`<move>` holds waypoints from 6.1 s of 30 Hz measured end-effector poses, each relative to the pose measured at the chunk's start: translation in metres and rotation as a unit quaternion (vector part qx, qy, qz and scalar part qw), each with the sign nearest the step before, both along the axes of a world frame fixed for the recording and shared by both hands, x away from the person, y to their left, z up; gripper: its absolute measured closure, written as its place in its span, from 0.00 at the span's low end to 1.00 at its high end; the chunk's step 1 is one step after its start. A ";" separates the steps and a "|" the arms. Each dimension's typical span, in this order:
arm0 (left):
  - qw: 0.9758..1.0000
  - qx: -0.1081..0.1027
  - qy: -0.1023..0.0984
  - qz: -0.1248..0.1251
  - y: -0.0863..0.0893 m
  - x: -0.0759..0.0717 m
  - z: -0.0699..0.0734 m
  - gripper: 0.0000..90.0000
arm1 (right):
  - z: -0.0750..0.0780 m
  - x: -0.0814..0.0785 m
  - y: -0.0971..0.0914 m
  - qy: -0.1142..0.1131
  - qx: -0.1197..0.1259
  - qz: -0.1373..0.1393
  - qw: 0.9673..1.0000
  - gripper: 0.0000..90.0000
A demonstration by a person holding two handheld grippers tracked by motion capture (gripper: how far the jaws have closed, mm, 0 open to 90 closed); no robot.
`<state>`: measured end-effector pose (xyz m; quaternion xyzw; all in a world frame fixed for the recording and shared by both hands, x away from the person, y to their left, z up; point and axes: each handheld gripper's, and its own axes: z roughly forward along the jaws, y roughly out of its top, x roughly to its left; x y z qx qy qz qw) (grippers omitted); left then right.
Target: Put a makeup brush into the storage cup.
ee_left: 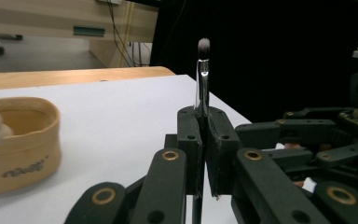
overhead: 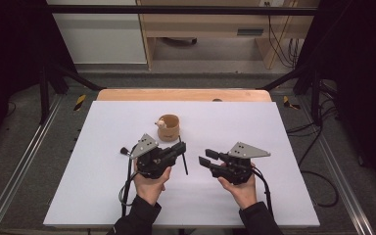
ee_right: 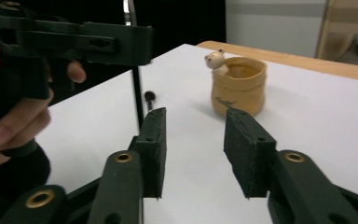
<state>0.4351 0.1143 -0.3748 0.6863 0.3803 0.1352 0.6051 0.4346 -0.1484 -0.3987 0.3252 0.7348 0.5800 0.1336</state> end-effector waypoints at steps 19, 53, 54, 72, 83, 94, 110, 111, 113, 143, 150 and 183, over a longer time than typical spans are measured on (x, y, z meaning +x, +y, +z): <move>0.999 0.018 -0.027 0.034 0.035 0.007 0.016 0.95 | 0.003 0.002 -0.031 -0.014 -0.014 -0.072 0.997 0.25; 0.994 0.059 -0.063 0.073 0.057 0.041 0.052 0.94 | -0.005 -0.010 -0.079 0.001 -0.044 -0.115 0.992 0.09; 0.993 0.060 -0.063 0.074 0.056 0.042 0.052 0.94 | -0.006 -0.010 -0.081 0.001 -0.044 -0.116 0.992 0.09; 0.992 0.064 -0.075 0.076 0.049 0.063 0.066 0.94 | -0.011 -0.013 -0.093 0.003 -0.054 -0.128 0.990 0.08; 0.991 0.070 -0.079 0.084 0.045 0.077 0.072 0.94 | -0.011 -0.013 -0.096 0.003 -0.055 -0.133 0.990 0.07; 0.989 0.084 -0.082 0.090 0.037 0.092 0.074 0.94 | -0.010 -0.013 -0.096 0.000 -0.054 -0.134 0.989 0.07; 0.986 0.103 -0.082 0.098 0.028 0.120 0.065 0.94 | -0.009 -0.013 -0.096 0.000 -0.053 -0.134 0.989 0.07; 0.986 0.105 -0.082 0.100 0.028 0.122 0.065 0.94 | -0.009 -0.013 -0.096 0.000 -0.052 -0.134 0.990 0.07; 0.986 0.102 -0.082 0.100 0.028 0.124 0.063 0.94 | -0.009 -0.013 -0.096 0.000 -0.052 -0.134 0.990 0.07; 0.987 0.111 -0.069 0.097 0.010 0.149 0.036 0.94 | -0.010 -0.013 -0.094 -0.001 -0.055 -0.131 0.990 0.06; 0.987 0.115 -0.058 0.097 0.009 0.152 0.026 0.94 | -0.010 -0.013 -0.094 -0.002 -0.056 -0.131 0.990 0.06; 0.986 0.136 -0.032 0.093 0.005 0.153 -0.011 0.94 | -0.010 -0.013 -0.093 -0.005 -0.056 -0.130 0.990 0.07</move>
